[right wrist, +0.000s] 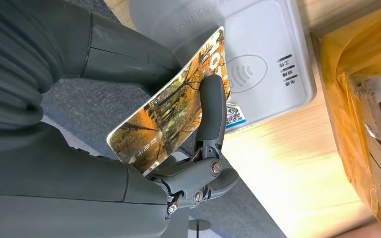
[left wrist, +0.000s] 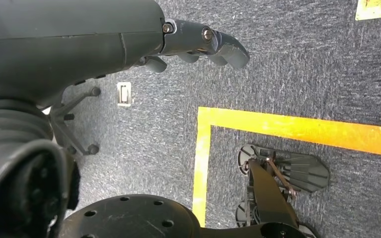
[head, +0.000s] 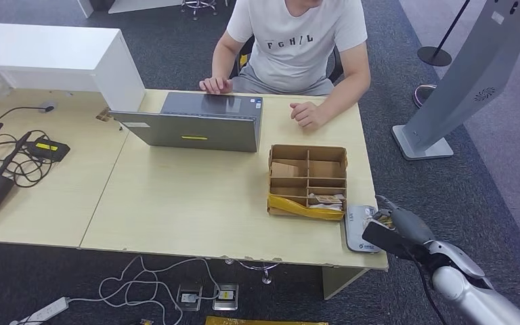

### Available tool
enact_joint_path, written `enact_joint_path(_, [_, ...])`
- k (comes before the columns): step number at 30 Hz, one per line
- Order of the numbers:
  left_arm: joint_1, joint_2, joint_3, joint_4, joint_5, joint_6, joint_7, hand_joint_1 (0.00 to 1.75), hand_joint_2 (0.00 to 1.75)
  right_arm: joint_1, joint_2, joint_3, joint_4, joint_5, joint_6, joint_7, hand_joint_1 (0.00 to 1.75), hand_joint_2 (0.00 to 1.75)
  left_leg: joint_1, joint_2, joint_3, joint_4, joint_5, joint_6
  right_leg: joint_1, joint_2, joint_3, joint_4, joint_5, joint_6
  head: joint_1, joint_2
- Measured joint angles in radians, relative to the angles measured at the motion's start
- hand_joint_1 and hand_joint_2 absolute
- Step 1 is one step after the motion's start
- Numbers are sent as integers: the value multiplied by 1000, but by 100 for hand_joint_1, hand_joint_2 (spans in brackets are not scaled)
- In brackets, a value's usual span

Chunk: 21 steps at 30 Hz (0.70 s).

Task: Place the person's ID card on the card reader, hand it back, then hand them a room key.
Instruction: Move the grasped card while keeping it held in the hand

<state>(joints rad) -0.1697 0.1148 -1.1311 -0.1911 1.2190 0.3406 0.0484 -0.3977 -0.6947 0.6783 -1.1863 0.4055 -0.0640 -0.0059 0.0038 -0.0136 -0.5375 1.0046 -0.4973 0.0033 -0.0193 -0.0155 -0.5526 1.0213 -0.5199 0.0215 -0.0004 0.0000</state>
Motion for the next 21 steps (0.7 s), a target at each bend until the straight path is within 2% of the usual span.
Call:
enact_joint_path(12, [0, 0, 0, 0, 2, -2, -4, 0, 0, -29, -1, -12, -1, -22, -6, -5, 175, 175, 0, 0, 0, 0, 0, 0, 0, 0, 0, 0, 1, -1, 0, 0])
enact_joint_path(18, [0, 0, 0, 0, 9, -4, -9, 0, 0, -127, -41, -81, -110, -77, 93, 85, 175, 175, -1, 0, 0, 0, 1, 0, -1, 0, 0, 0, 2, 0, 0, 0])
enact_joint_path(21, [1, 0, 0, 0, 13, -11, -13, 0, 0, -180, -71, -125, -178, -98, 123, 102, 175, 175, -1, 0, -1, 0, 1, 0, -1, 0, 0, 0, 2, 0, 0, 0])
